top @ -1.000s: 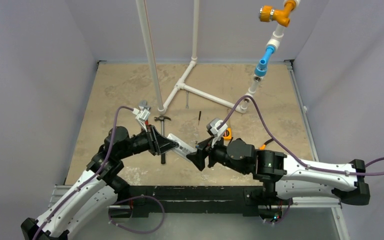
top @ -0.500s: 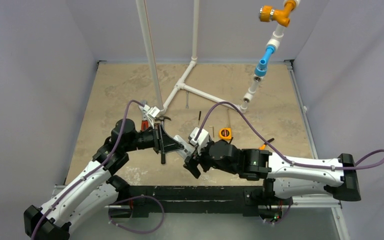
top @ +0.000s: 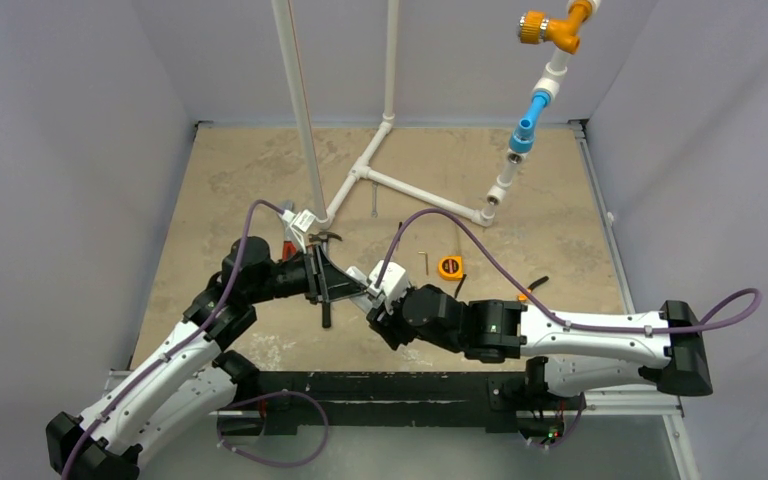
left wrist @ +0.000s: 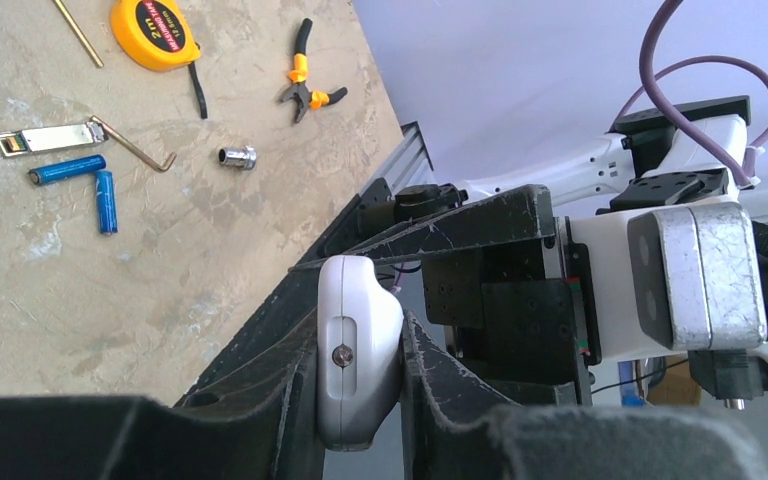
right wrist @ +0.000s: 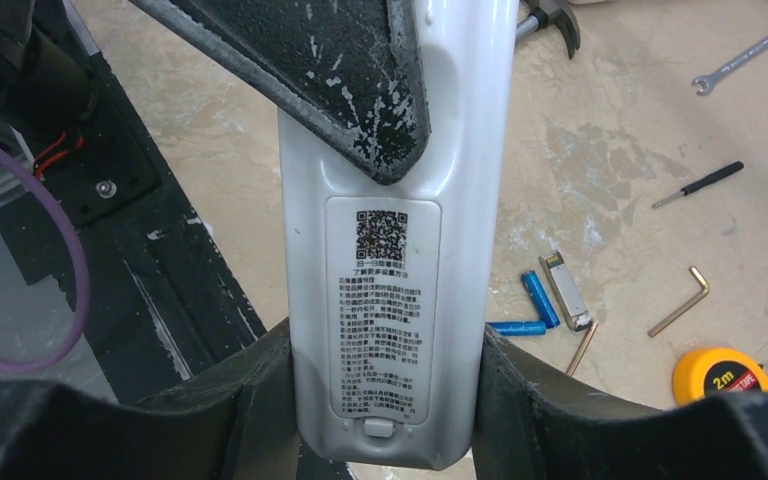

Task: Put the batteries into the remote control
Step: Adjust the remote control.

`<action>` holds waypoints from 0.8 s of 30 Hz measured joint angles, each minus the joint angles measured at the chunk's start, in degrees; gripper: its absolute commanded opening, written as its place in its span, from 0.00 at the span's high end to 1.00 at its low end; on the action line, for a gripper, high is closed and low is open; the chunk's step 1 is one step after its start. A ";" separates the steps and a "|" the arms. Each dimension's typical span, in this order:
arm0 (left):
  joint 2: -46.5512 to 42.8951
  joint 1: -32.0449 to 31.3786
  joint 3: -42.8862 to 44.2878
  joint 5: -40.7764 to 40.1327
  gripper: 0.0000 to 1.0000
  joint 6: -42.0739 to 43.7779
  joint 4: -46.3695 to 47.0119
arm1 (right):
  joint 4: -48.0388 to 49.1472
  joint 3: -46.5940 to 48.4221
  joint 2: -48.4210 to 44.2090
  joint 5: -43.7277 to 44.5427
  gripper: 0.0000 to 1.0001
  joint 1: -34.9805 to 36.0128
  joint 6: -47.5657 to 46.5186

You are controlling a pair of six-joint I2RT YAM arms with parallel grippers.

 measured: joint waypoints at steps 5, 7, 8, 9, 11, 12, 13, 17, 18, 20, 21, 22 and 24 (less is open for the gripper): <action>-0.24 0.00 0.07 -0.46 0.80 -0.96 0.00 | 0.22 0.00 -0.35 0.44 1.00 0.37 0.28; -0.70 0.00 0.07 -1.09 0.71 -1.64 0.00 | 0.59 0.00 -0.48 0.44 1.00 0.37 0.70; -1.11 0.00 0.04 -1.57 0.68 -2.03 0.02 | 0.90 0.00 -0.50 0.46 1.00 0.37 0.94; -1.64 0.00 -0.11 -2.25 0.66 -2.67 0.09 | 1.36 0.00 -0.50 0.55 1.00 0.39 1.27; -2.93 0.00 -0.81 -4.26 0.64 -4.13 0.46 | 2.23 0.00 -0.50 0.68 1.00 0.50 1.70; -3.56 0.00 -1.25 -5.16 0.64 -4.79 0.57 | 2.73 -0.02 -0.50 0.70 1.00 0.57 2.08; -4.00 0.00 -1.57 -5.81 0.64 -5.38 0.66 | 3.17 -0.04 -0.50 0.74 1.00 0.59 2.29; -5.38 0.00 -2.80 -8.28 0.64 -7.54 1.05 | 4.57 -0.07 -0.07 0.96 1.00 0.61 2.95; -5.53 0.00 -2.95 -8.79 0.65 -7.74 1.20 | 4.85 -0.04 0.13 0.87 1.00 0.63 2.99; -5.60 0.00 -3.06 -9.88 0.65 -8.31 1.44 | 5.22 -0.07 0.57 0.79 1.00 0.76 3.13; -5.60 0.00 -3.13 -10.29 0.65 -8.57 1.51 | 5.44 -0.04 0.87 0.68 1.00 0.85 3.17; -5.60 0.00 -3.21 -10.80 0.66 -8.74 1.51 | 5.62 -0.04 1.20 0.50 1.00 0.87 3.17; -5.64 0.00 -3.28 -11.54 0.70 -9.05 1.49 | 5.77 -0.04 1.62 0.39 1.00 0.87 3.19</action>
